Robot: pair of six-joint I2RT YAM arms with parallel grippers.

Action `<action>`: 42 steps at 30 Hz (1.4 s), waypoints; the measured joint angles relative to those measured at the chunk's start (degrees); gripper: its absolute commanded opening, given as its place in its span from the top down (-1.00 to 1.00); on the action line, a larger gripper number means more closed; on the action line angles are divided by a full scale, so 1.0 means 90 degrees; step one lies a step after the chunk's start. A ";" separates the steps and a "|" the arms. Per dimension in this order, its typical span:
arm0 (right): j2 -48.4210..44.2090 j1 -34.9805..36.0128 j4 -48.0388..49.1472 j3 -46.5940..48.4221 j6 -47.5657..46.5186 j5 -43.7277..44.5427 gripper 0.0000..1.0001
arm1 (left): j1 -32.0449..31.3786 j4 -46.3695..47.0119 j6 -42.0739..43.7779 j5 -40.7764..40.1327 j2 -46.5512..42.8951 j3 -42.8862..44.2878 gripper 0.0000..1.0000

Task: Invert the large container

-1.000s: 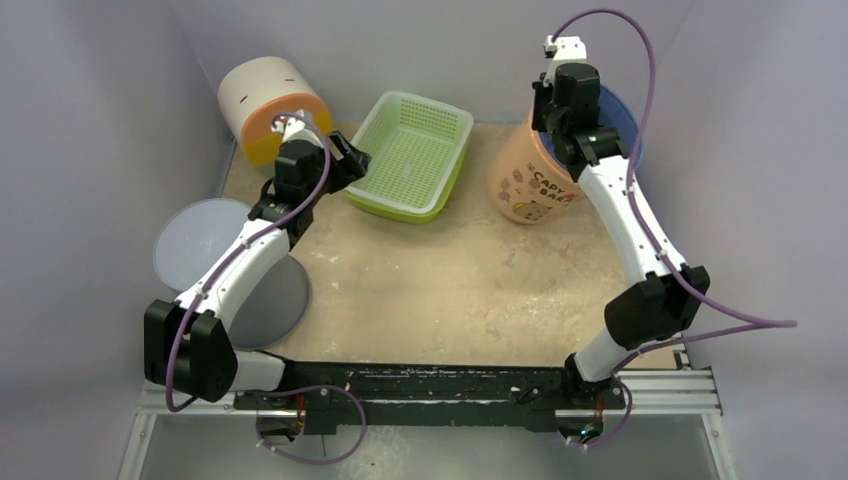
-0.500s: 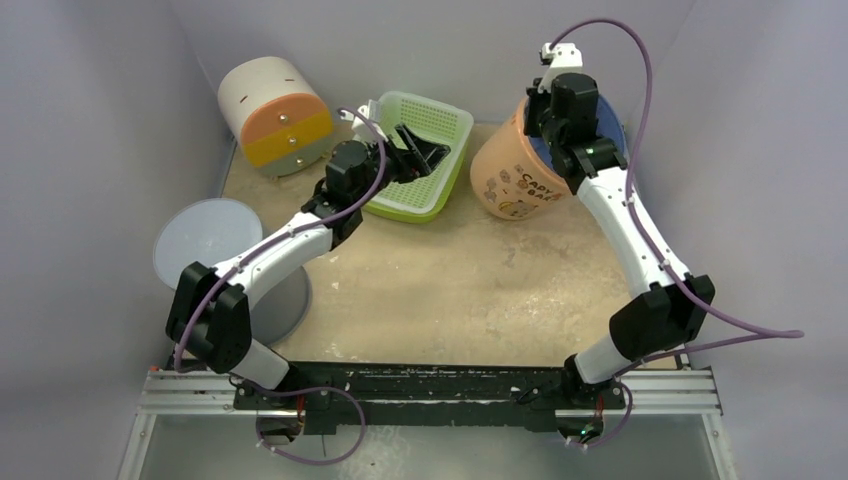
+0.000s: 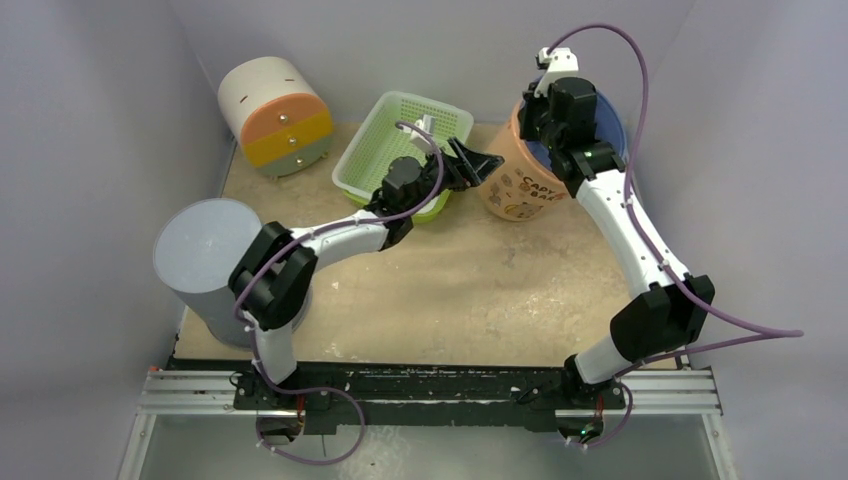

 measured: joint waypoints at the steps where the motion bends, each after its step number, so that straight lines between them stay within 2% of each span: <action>1: 0.0000 0.0000 -0.0007 0.0000 0.0000 -0.0022 1.00 | -0.0051 0.0117 -0.0051 0.0002 0.0151 0.0027 -0.53; 7: -0.0012 0.0002 -0.0049 -0.0007 -0.0002 -0.0214 1.00 | -0.0134 0.0520 -0.0330 0.0002 0.0855 0.0367 -0.53; 18: -0.0148 0.0078 -0.0029 -0.0231 -0.0051 -0.0580 1.00 | -0.0165 0.0631 -0.0420 -0.0126 0.0942 0.0928 -0.53; 26: -0.0194 0.0124 -0.0056 -0.0272 -0.0141 -0.0583 1.00 | -0.0199 0.0476 -0.0364 -0.0253 0.1523 0.1530 -0.53; 32: -0.0272 0.0095 -0.0355 -0.0294 -0.0248 -0.0512 1.00 | -0.0197 0.0486 -0.0389 -0.0289 0.1902 0.1666 -0.53; 42: -0.0430 0.0063 -0.1001 -0.0092 -0.0318 -0.0474 1.00 | -0.0216 0.0534 -0.0228 -0.0274 0.1923 0.1705 -0.53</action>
